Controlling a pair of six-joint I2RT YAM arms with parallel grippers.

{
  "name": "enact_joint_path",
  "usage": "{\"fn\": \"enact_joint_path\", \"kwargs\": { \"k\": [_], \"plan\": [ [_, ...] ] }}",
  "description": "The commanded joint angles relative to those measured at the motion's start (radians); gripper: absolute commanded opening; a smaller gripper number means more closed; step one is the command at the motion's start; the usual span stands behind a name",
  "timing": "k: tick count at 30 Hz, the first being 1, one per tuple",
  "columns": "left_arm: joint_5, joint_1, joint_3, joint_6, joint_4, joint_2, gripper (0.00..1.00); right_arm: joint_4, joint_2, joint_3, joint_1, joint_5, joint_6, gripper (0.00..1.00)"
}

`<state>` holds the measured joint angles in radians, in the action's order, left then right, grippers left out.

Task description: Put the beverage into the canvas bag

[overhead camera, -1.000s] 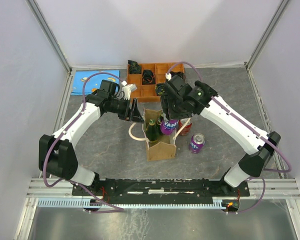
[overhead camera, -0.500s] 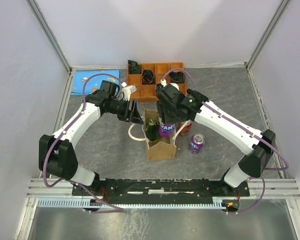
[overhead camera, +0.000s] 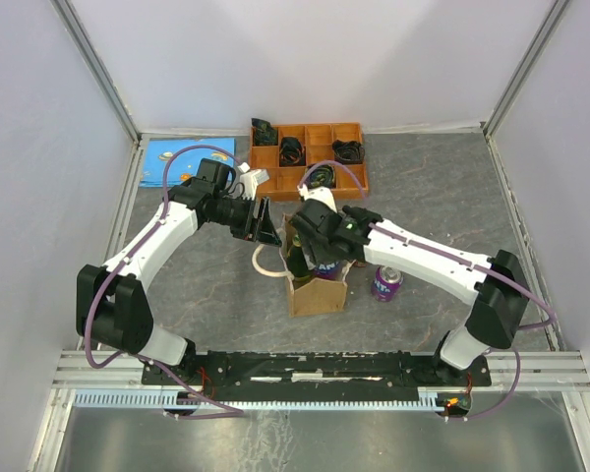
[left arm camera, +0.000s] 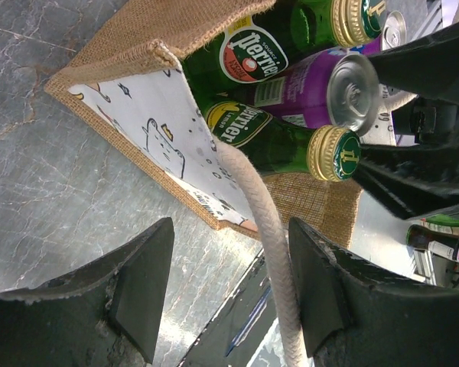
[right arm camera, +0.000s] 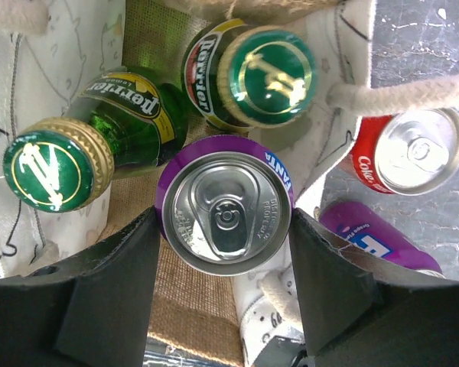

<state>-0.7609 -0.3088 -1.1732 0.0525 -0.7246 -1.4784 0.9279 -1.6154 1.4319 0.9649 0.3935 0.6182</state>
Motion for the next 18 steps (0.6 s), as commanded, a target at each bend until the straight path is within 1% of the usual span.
{"fn": "enact_joint_path", "kwargs": {
  "k": [1, 9, 13, 18],
  "plan": [
    [-0.012, 0.001, -0.042, -0.054, 0.000, 0.013, 0.68, -0.182, 0.046, -0.057, 0.033, 0.122, -0.033, 0.00],
    [-0.012, 0.001, -0.044, -0.069, -0.016, 0.013, 0.68, -0.348, 0.088, -0.213, 0.045, 0.190, -0.049, 0.00],
    [-0.011, 0.000, -0.041, -0.074, -0.021, 0.015, 0.68, -0.356, 0.095, -0.235, 0.046, 0.208, -0.050, 0.00],
    [-0.014, 0.000, -0.041, -0.074, -0.021, 0.011, 0.68, -0.351, 0.073, -0.242, 0.046, 0.194, -0.050, 0.00]
  ]
}}
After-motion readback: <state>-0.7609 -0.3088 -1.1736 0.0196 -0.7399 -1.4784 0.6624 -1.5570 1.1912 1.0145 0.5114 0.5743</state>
